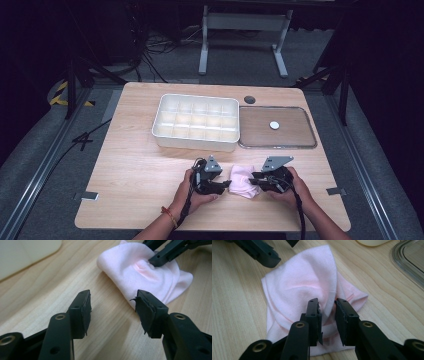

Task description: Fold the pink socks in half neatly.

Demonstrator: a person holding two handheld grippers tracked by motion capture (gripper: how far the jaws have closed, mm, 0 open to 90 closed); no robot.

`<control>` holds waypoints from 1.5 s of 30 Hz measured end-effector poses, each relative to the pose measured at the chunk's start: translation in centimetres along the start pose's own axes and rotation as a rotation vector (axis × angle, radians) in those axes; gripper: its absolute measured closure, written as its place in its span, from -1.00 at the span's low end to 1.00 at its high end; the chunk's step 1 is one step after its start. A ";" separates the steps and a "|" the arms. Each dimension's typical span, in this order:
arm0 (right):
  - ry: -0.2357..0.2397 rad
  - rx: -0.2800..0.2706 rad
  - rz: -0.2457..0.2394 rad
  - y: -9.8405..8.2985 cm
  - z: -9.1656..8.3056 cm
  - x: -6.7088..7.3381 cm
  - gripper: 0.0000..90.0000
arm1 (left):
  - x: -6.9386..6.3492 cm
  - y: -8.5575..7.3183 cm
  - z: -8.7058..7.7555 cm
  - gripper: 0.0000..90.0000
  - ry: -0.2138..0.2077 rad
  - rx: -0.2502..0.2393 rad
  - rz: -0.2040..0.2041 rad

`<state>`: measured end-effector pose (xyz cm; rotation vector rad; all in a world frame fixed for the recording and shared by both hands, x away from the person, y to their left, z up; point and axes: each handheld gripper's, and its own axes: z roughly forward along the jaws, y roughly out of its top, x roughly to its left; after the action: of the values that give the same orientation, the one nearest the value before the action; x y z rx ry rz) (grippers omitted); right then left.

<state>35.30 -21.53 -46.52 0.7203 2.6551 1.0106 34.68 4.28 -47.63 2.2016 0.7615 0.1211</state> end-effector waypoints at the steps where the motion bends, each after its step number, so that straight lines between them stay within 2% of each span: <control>1: -0.002 -0.001 0.000 0.0 0.0 0.1 0.63 | -0.1 0.0 0.1 -0.01 -0.010 0.002 -0.002; 6: -0.004 -0.010 -0.006 0.1 0.2 0.4 0.64 | -0.3 0.1 0.5 -0.03 -0.018 0.014 -0.003; 10: -0.005 -0.013 -0.004 0.2 0.3 0.7 0.65 | -0.3 0.2 0.6 0.04 -0.002 0.011 -0.006; 11: -0.002 -0.016 -0.003 0.2 0.4 0.8 0.65 | -0.3 0.2 0.7 0.08 -0.013 0.003 -0.009; 14: -0.003 -0.020 -0.007 0.3 0.5 0.9 0.65 | -0.2 0.3 0.8 0.36 -0.049 0.002 -0.023; 17: -0.002 -0.021 -0.007 0.3 0.6 0.9 0.65 | -0.1 0.3 0.9 0.49 -0.072 0.004 -0.027; 19: 0.000 -0.025 -0.004 0.3 0.6 0.9 0.65 | 0.0 0.3 0.8 0.55 -0.079 0.006 -0.035; 24: -0.013 -0.024 -0.011 0.6 0.8 1.2 0.64 | 0.0 0.3 0.6 0.78 -0.089 -0.009 -0.025; 26: -0.016 -0.024 -0.011 0.7 0.8 1.2 0.56 | 0.0 0.4 0.4 0.80 -0.092 -0.020 -0.025; 28: -0.023 -0.026 -0.016 0.9 0.8 1.1 0.36 | 0.0 0.5 0.1 0.80 -0.089 -0.025 -0.025; 29: -0.032 -0.030 -0.016 1.0 0.7 1.2 0.33 | 0.0 0.5 0.1 0.80 -0.087 -0.027 -0.023; 32: -0.045 -0.057 -0.028 1.2 0.3 1.2 0.39 | 0.0 0.6 -0.1 0.81 -0.088 -0.025 -0.022; 35: -0.084 -0.116 -0.047 1.7 -0.9 1.4 0.64 | 0.0 0.6 -0.1 0.80 -0.087 -0.019 -0.022; 38: -0.080 -0.145 -0.065 1.9 -1.5 1.5 0.81 | 0.0 0.5 -0.2 0.78 -0.085 -0.019 -0.025; 40: -0.057 -0.136 -0.084 2.0 -1.3 1.8 0.86 | 0.1 0.5 -0.2 0.77 -0.081 -0.018 -0.020; 42: -0.033 -0.102 -0.110 2.1 -0.5 2.3 0.87 | 0.1 0.5 -0.3 0.77 -0.082 -0.022 -0.025; 45: -0.035 -0.047 -0.139 2.1 0.7 2.7 0.86 | 0.2 0.4 -0.4 0.78 -0.085 -0.026 -0.034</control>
<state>34.04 -18.44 -45.65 0.5303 2.6010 1.0106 34.90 4.42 -47.06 2.1540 0.7454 0.0195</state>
